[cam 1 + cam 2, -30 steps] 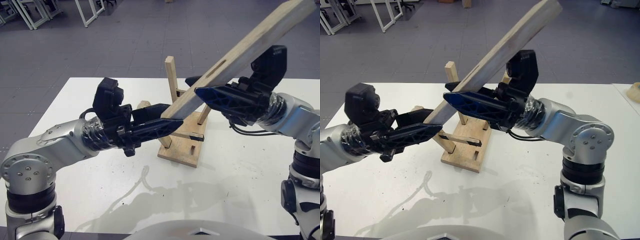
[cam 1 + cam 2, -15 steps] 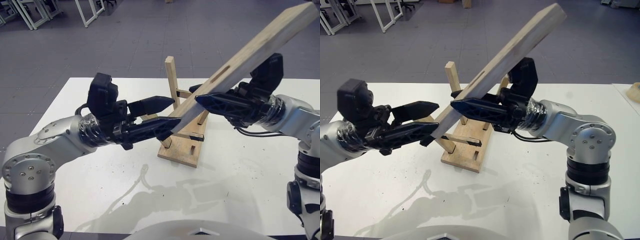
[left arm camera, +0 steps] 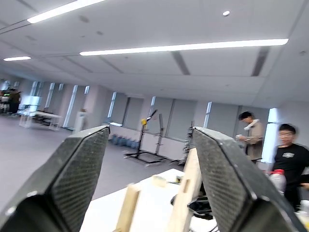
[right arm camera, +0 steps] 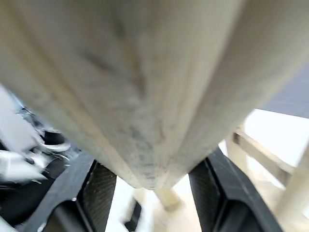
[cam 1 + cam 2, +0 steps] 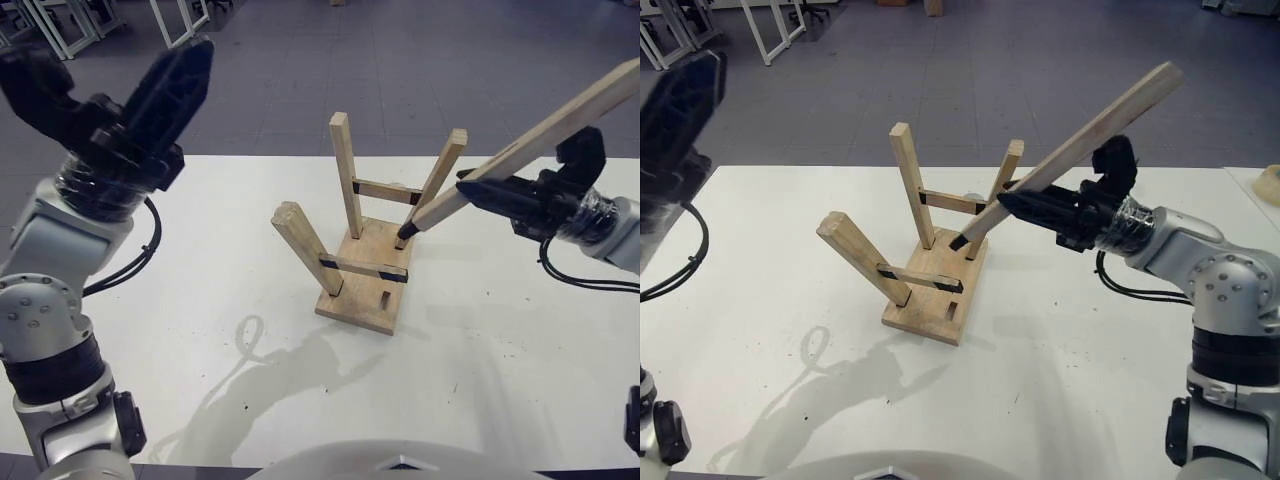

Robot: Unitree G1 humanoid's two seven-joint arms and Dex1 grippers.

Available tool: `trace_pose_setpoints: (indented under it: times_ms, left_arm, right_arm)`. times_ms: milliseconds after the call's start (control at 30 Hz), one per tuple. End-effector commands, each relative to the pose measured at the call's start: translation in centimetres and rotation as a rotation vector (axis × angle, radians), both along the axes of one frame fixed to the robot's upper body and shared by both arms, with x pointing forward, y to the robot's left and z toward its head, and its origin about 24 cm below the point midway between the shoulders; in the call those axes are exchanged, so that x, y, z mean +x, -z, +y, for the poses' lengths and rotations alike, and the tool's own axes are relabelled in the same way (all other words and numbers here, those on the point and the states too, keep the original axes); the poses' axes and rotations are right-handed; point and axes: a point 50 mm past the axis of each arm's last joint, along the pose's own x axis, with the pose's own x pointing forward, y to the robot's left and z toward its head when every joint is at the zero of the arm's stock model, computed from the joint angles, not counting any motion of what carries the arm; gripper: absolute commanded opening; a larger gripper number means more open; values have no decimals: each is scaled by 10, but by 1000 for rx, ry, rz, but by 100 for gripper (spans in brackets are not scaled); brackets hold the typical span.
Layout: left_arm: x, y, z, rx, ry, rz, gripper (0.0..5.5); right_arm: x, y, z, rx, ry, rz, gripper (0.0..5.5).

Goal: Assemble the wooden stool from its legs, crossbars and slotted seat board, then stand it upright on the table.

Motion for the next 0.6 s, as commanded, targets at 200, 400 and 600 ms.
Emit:
trace_pose_setpoints:
  times_ms: [200, 400, 600]
  left_arm:
    - [22, 36, -3, 80, -164, 105, 317]
    - [23, 36, -11, 83, -133, 99, 317]
    - [22, 38, -18, 84, -123, 110, 317]
  right_arm:
    - [-10, 69, 16, -288, -79, 4, 202]
    - [-17, 75, 28, -248, -131, -15, 202]
    - [-9, 88, 40, -234, -154, -1, 202]
